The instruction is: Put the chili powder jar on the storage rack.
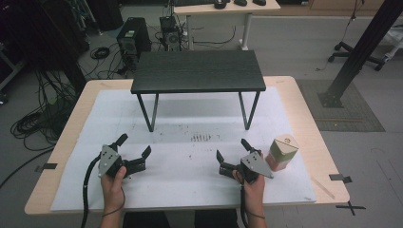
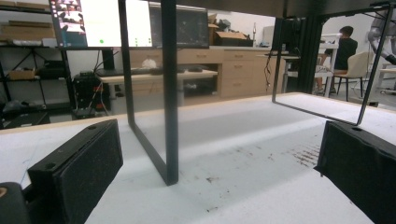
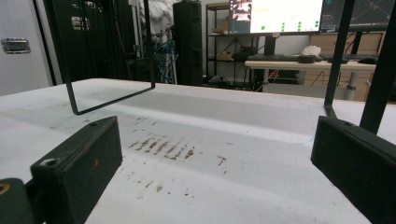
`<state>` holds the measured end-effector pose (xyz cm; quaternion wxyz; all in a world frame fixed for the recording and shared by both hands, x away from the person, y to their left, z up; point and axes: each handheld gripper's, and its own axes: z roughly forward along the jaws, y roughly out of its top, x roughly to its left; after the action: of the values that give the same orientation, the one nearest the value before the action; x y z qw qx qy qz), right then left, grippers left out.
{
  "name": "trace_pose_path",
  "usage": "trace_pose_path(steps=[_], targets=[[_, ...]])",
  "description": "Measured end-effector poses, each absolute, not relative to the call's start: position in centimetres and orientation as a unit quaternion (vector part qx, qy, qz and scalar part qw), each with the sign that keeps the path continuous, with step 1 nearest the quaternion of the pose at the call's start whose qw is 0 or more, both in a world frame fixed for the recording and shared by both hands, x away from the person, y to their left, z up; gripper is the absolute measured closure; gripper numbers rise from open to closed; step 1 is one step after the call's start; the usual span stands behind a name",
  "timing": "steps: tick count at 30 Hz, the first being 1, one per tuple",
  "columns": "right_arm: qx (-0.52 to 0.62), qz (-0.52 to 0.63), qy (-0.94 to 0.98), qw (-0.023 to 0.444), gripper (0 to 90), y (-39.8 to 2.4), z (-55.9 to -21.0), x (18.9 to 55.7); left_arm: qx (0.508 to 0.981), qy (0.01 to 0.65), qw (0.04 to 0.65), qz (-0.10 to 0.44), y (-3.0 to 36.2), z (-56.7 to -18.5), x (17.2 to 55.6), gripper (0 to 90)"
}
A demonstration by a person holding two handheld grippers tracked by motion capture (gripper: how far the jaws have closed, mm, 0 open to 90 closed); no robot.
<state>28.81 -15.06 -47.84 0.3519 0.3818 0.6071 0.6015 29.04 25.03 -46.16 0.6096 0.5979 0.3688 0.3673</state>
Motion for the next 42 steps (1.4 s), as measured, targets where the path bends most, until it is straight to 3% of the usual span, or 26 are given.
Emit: trace_pose_path(steps=[42], targets=[[0.375, 0.613, 0.603, 0.346, 2.0, -16.2, -47.9, 23.2, 0.598, 0.369, 0.609, 0.367, 25.0, -46.1, 29.1, 0.4]])
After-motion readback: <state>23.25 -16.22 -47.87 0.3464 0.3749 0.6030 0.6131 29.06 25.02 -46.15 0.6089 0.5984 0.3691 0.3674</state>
